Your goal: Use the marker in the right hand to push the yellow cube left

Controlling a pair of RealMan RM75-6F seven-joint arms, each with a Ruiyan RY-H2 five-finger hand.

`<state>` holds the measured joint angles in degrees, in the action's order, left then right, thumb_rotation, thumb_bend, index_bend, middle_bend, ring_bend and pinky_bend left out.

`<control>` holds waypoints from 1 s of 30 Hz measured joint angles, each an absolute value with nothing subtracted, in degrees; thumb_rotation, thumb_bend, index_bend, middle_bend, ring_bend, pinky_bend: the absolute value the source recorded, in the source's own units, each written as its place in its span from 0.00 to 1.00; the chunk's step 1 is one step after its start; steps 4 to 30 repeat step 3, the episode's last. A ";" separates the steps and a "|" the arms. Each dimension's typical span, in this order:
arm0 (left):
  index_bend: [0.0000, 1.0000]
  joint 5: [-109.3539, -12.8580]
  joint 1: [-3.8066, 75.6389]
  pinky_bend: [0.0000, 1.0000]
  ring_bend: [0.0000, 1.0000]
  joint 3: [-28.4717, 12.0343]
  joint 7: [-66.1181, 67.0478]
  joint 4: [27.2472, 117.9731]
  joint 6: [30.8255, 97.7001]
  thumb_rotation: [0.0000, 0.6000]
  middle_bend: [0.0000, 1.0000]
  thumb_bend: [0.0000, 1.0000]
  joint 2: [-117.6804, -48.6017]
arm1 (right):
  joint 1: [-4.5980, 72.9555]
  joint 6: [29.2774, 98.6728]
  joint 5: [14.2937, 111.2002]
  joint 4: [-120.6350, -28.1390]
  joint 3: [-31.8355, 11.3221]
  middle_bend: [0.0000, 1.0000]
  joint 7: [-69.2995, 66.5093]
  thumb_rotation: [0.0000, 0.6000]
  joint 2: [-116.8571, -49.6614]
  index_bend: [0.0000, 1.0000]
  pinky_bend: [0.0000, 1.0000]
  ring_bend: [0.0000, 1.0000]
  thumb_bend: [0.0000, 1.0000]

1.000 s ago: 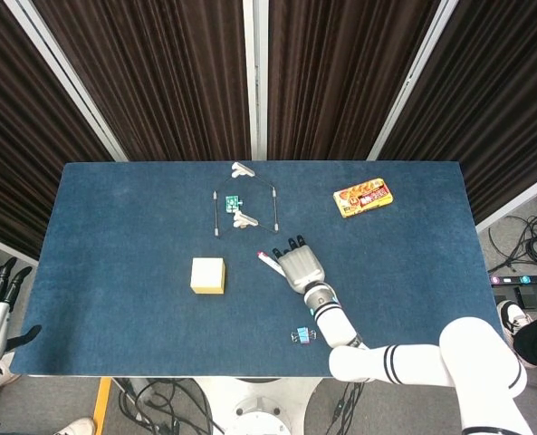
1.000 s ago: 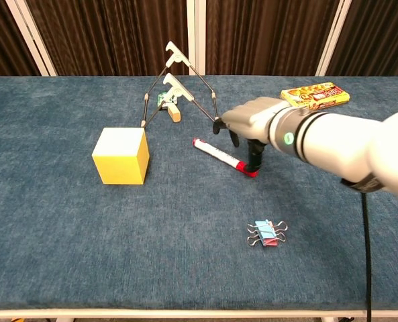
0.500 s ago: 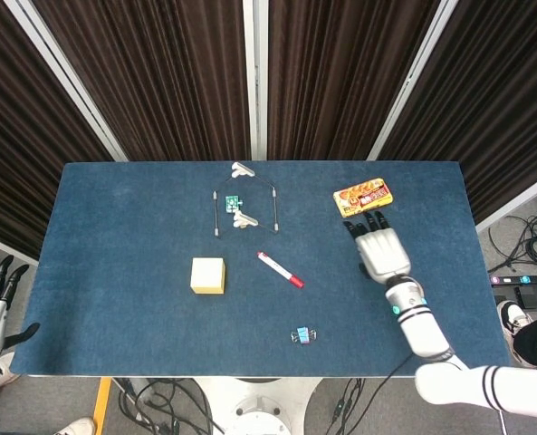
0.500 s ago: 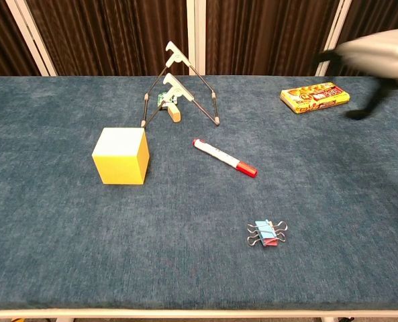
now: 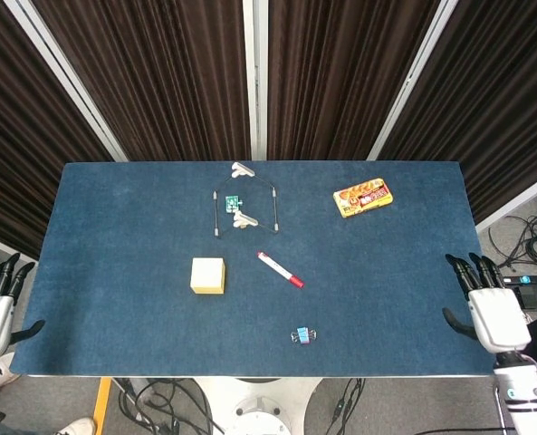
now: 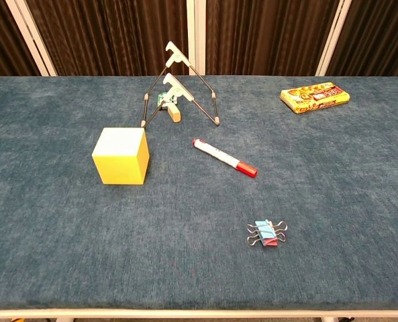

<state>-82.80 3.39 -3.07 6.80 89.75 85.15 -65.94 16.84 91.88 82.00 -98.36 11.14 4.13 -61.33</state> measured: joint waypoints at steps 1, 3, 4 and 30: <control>0.18 -82.77 3.27 0.10 0.10 -3.01 6.83 89.78 85.24 1.00 0.12 0.03 -65.89 | 15.94 92.58 83.25 -97.74 11.20 0.12 3.41 1.00 -61.37 0.02 0.00 0.00 0.21; 0.18 -82.72 3.21 0.10 0.10 -2.95 7.00 89.90 85.27 1.00 0.12 0.03 -65.85 | 14.67 93.07 84.61 -96.78 11.06 0.12 2.33 1.00 -61.58 0.01 0.00 0.00 0.21; 0.18 -82.72 3.21 0.10 0.10 -2.95 7.00 89.90 85.27 1.00 0.12 0.03 -65.85 | 14.67 93.07 84.61 -96.78 11.06 0.12 2.33 1.00 -61.58 0.01 0.00 0.00 0.21; 0.18 -82.72 3.21 0.10 0.10 -2.95 7.00 89.90 85.27 1.00 0.12 0.03 -65.85 | 14.67 93.07 84.61 -96.78 11.06 0.12 2.33 1.00 -61.58 0.01 0.00 0.00 0.21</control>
